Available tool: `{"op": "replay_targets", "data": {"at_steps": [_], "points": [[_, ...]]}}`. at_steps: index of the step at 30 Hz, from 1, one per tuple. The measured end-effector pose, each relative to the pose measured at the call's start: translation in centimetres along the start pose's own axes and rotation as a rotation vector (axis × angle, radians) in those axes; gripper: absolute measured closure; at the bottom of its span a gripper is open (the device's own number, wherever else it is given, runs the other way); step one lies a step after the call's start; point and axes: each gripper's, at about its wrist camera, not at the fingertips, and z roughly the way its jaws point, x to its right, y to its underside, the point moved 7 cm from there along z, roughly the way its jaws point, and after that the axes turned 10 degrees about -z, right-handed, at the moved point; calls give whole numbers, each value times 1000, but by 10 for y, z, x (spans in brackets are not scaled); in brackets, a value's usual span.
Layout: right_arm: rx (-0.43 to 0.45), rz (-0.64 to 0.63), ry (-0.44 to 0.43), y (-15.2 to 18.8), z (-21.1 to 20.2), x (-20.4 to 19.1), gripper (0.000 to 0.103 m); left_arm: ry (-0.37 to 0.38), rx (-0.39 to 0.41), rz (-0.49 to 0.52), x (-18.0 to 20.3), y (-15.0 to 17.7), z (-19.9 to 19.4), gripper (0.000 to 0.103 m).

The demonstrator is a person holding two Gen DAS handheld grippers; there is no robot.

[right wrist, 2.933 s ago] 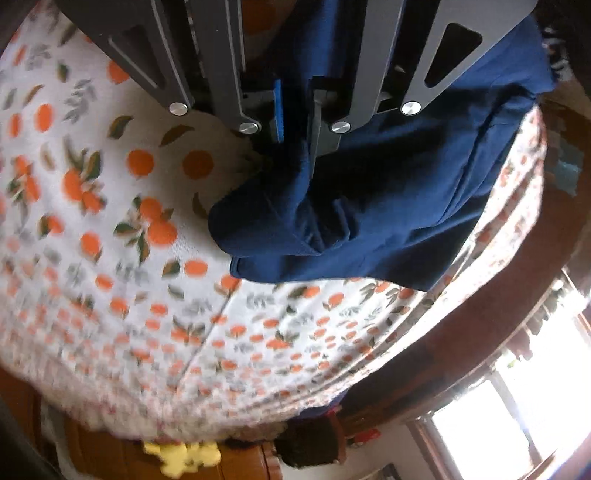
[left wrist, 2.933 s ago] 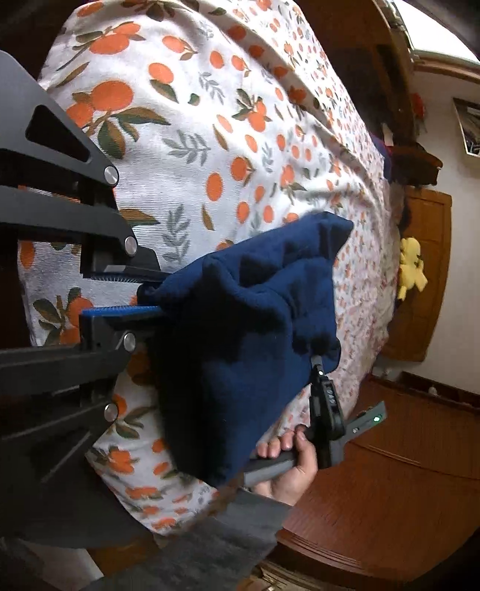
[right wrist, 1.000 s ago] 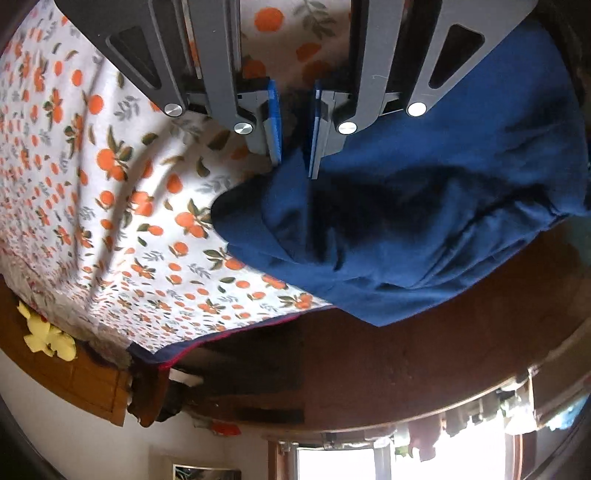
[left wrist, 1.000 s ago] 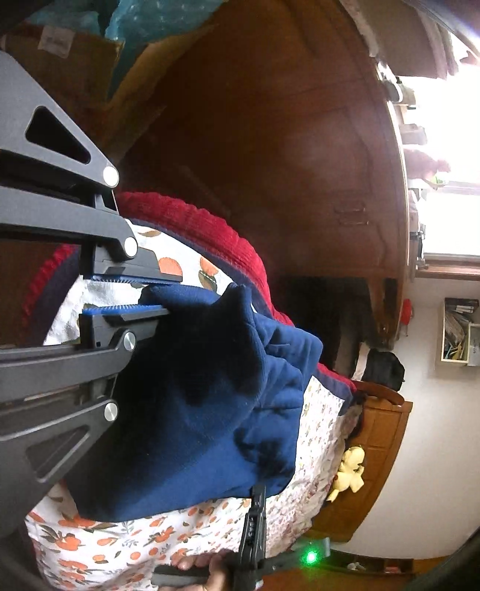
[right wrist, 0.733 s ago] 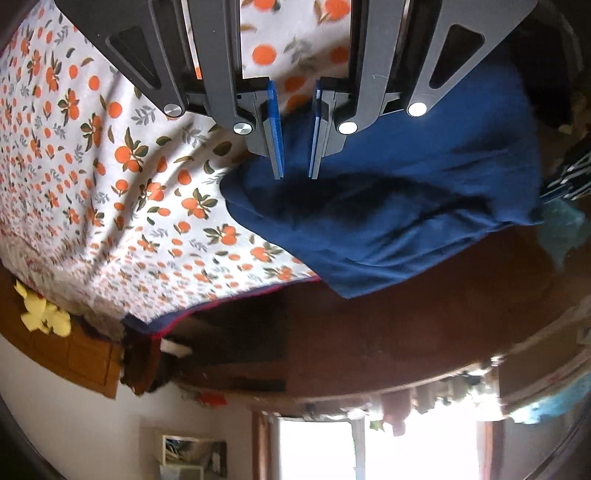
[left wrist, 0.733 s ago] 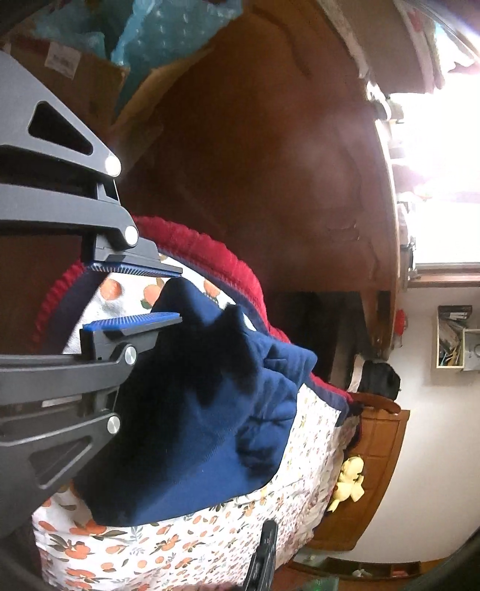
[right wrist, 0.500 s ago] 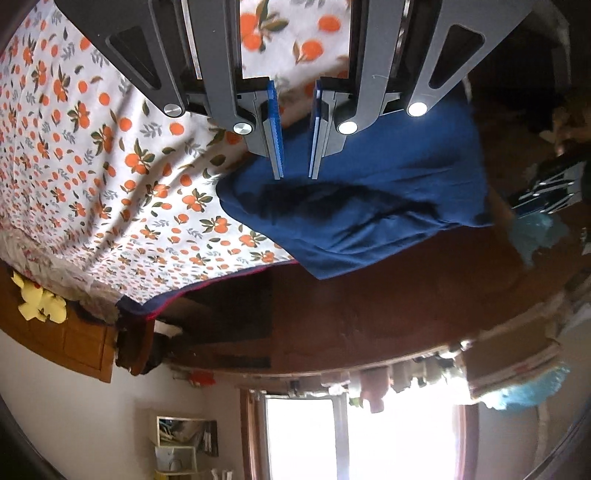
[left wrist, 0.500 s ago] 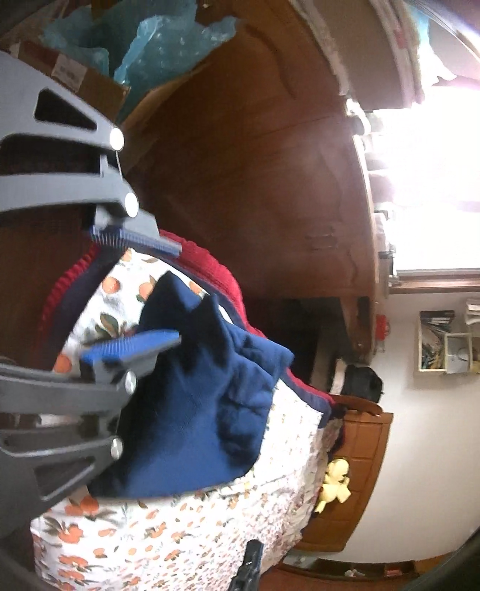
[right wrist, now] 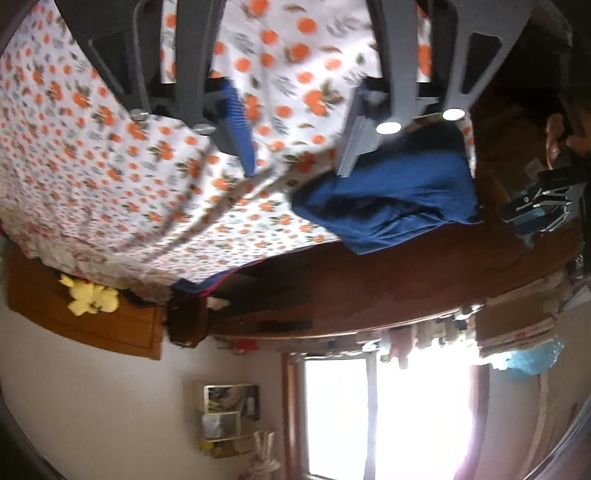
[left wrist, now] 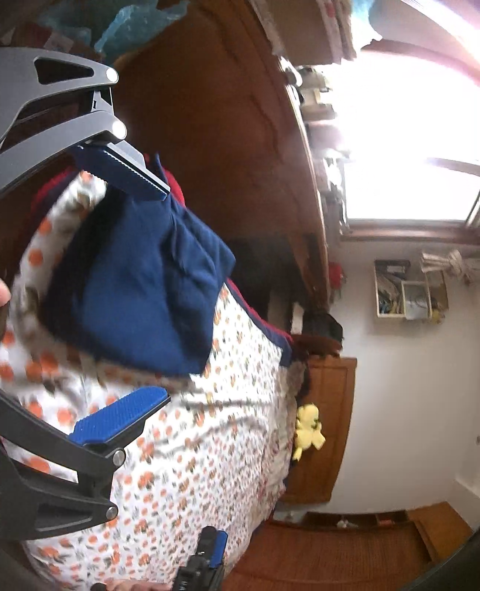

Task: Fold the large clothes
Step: 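Lower the bundle onto the bed corner by the desk and open both grippers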

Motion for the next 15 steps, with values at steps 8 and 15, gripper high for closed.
{"op": "replay_targets", "data": {"at_steps": [8, 15], "points": [[20, 31, 97, 31, -53, 45, 18, 78, -13, 45, 86, 15, -2, 2], [19, 86, 188, 71, -99, 76, 8, 157, -57, 84, 156, 48, 1, 2]]}}
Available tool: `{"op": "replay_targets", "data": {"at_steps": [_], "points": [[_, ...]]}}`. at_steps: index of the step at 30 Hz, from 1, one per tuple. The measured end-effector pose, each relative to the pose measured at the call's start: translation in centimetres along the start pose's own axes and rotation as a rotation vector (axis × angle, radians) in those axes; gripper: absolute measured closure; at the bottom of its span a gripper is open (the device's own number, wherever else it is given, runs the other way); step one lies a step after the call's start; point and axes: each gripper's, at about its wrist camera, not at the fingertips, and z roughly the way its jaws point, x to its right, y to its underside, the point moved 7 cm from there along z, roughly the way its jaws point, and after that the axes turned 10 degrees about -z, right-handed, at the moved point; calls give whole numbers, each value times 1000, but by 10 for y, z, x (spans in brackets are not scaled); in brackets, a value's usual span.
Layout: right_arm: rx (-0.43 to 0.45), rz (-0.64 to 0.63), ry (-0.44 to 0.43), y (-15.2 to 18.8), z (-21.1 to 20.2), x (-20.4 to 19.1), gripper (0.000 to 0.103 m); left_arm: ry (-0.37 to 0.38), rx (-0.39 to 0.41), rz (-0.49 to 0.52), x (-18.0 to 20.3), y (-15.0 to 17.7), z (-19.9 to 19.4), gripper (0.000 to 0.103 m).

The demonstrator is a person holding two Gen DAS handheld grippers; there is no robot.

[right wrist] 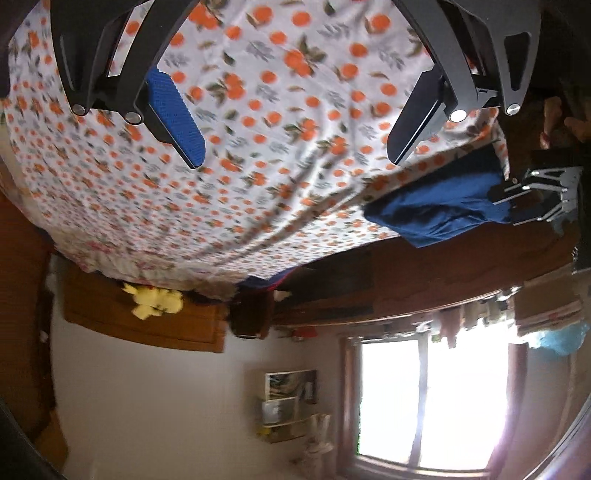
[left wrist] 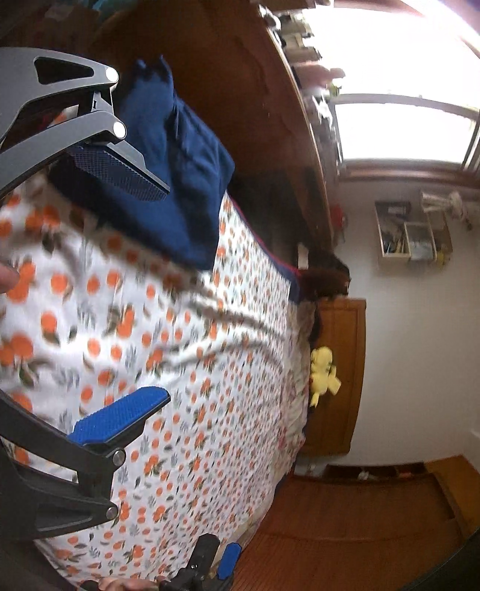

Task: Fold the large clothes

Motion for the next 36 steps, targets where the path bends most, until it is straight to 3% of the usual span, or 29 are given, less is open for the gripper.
{"op": "replay_targets", "data": {"at_steps": [10, 17, 26, 36], "points": [[-33, 115, 161, 60, -64, 57, 8, 93, -14, 53, 99, 31, -8, 2], [-18, 179, 211, 88, -118, 82, 8, 152, -37, 70, 158, 53, -30, 2], [8, 232, 269, 100, -170, 91, 8, 237, -65, 93, 212, 74, -64, 2], [71, 231, 328, 81, -213, 95, 8, 263, 9, 99, 229, 48, -120, 2]]}}
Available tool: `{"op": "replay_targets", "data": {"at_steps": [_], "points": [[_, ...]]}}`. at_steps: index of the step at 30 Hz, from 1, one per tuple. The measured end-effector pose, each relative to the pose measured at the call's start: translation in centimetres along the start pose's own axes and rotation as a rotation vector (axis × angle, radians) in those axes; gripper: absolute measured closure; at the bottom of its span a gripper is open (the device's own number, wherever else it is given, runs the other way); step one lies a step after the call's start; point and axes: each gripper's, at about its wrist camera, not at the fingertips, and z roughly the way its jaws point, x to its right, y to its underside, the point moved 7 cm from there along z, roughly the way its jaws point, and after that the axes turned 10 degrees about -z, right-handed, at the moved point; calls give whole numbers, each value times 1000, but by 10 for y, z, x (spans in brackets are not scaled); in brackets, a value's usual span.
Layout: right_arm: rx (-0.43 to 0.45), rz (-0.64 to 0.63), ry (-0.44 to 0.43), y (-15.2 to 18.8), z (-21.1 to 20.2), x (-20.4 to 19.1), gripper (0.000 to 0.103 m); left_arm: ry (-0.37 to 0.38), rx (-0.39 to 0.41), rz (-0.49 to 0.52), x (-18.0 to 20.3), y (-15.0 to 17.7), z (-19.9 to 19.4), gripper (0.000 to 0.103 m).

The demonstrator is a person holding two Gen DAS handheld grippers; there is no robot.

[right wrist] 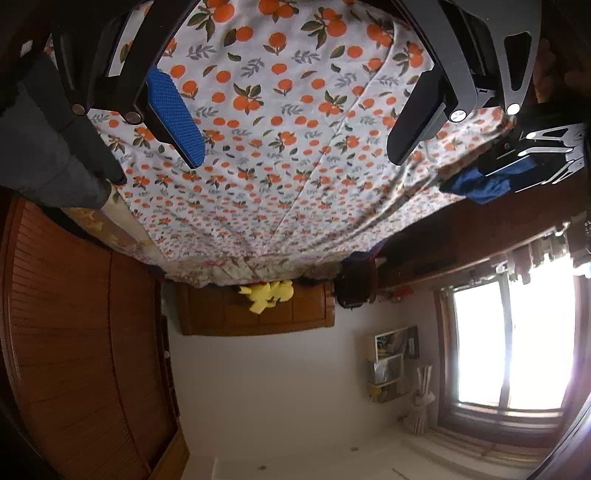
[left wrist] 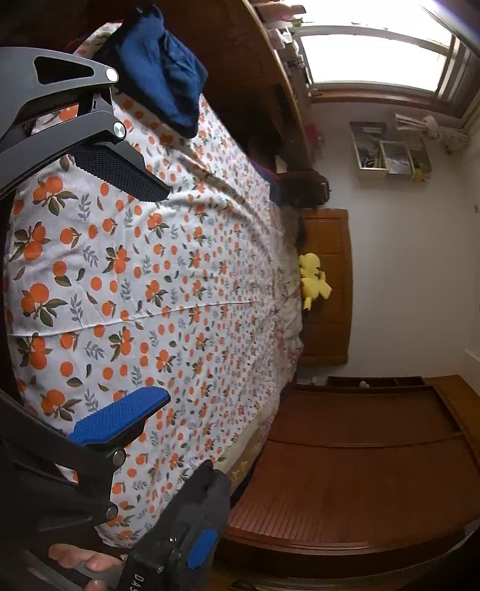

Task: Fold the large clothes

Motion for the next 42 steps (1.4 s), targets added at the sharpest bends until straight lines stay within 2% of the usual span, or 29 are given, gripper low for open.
{"op": "replay_targets", "data": {"at_steps": [6, 12, 42], "points": [[43, 8, 4, -15, -18, 1, 8, -15, 46, -4, -1, -17, -26, 2], [58, 1, -1, -18, -23, -2, 8, -18, 66, 2, -1, -21, -38, 2], [28, 0, 7, -7, -14, -4, 8, -6, 47, 3, -1, -17, -34, 2]]}}
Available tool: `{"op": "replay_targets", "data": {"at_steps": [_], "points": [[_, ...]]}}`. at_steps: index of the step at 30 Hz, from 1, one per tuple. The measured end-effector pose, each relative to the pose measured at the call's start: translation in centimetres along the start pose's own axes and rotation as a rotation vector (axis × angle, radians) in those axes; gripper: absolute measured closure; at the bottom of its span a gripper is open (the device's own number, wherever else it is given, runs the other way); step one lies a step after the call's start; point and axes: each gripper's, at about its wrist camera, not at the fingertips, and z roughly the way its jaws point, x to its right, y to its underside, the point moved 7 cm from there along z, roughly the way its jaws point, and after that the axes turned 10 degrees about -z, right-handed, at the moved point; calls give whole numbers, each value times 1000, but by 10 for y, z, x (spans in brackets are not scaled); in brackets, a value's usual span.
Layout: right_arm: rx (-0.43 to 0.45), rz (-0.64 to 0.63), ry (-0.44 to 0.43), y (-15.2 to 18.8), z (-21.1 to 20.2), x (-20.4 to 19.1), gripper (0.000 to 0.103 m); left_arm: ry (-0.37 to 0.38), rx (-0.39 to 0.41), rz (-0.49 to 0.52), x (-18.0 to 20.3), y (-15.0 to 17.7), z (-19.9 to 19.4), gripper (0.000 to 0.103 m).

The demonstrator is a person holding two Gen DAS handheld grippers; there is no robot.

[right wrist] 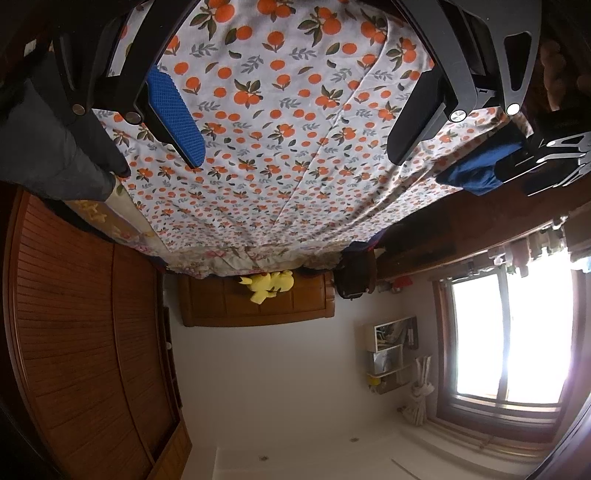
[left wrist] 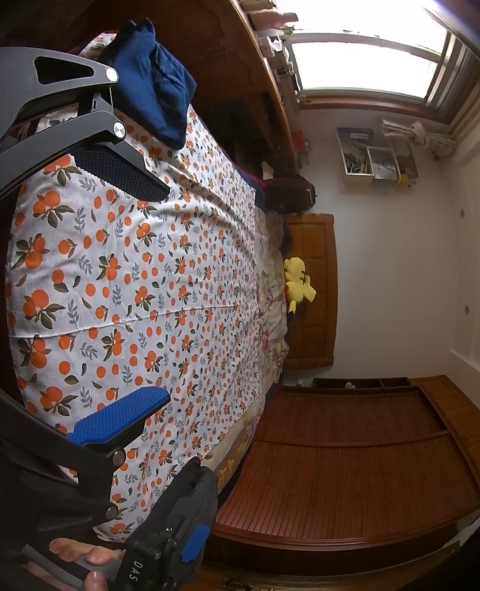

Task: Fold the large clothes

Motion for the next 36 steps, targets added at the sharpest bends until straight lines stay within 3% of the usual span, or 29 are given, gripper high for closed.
{"op": "replay_targets", "data": {"at_steps": [36], "points": [[1, 1, 5, 3, 1, -1, 8, 3, 8, 5, 0, 1, -3, 2]]}}
